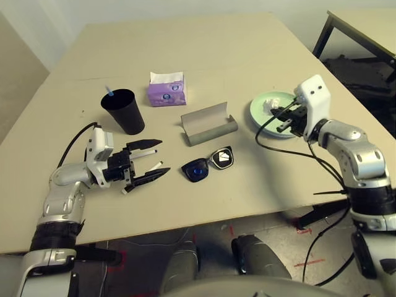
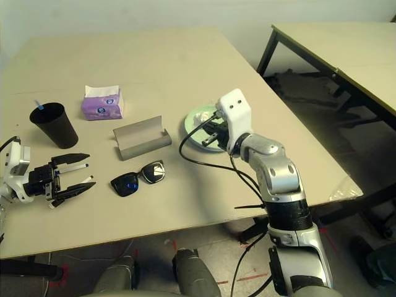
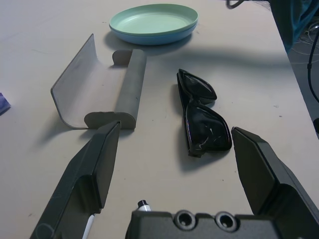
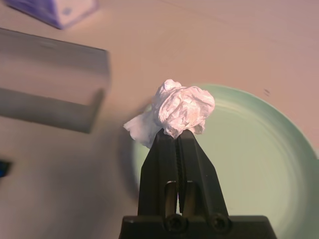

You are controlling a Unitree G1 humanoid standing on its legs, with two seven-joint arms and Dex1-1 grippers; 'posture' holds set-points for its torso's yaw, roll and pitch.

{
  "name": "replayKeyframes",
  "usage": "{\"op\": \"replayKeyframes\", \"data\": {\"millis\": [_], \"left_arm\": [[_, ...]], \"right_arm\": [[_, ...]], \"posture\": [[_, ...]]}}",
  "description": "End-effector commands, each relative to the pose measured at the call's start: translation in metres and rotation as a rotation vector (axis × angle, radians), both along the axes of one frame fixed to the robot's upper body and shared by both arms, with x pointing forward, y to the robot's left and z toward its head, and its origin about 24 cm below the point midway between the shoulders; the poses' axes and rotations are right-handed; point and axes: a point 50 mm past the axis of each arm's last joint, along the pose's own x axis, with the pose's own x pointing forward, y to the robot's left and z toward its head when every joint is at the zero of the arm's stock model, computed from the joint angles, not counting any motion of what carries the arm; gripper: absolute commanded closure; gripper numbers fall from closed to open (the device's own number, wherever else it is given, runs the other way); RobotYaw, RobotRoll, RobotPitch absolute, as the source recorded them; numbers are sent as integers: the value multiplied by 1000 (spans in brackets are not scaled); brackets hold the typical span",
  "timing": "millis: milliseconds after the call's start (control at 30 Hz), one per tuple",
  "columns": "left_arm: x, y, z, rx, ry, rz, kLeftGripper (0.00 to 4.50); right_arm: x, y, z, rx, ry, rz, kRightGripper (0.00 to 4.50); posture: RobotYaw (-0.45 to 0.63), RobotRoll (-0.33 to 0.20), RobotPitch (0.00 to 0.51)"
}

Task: Organize and tidy the items on the table.

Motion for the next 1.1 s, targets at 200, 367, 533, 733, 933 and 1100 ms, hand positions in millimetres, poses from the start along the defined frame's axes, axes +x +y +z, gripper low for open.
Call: {"op": "replayKeyframes", "data": {"millis": [200,367,533,733,933,1100], "left_arm": [[-2,2,-3,9,9,7,0],[-2,3,-3,10,8,11,0],[-3,4,-3,12,9,15,0],[-4,5,-3,13,11,18,0],[-3,6,-3,13,12,16,0],[-2,7,-2,14,11,15,0]], "right_arm": [[9,-20,2,-39,-9,-157,4467],[12,-22,2,-41,-7,-179,4467],[12,-18,0,-46,2,-159,4467],[11,-16,-1,-45,8,-144,2749],[8,-20,1,-56,12,-148,535],[1,-15,8,-128,18,-64,47]], "posture": [[-69,0,69],[-67,0,72],[-68,0,73],[-71,0,75],[-77,0,77],[-81,0,78]]}}
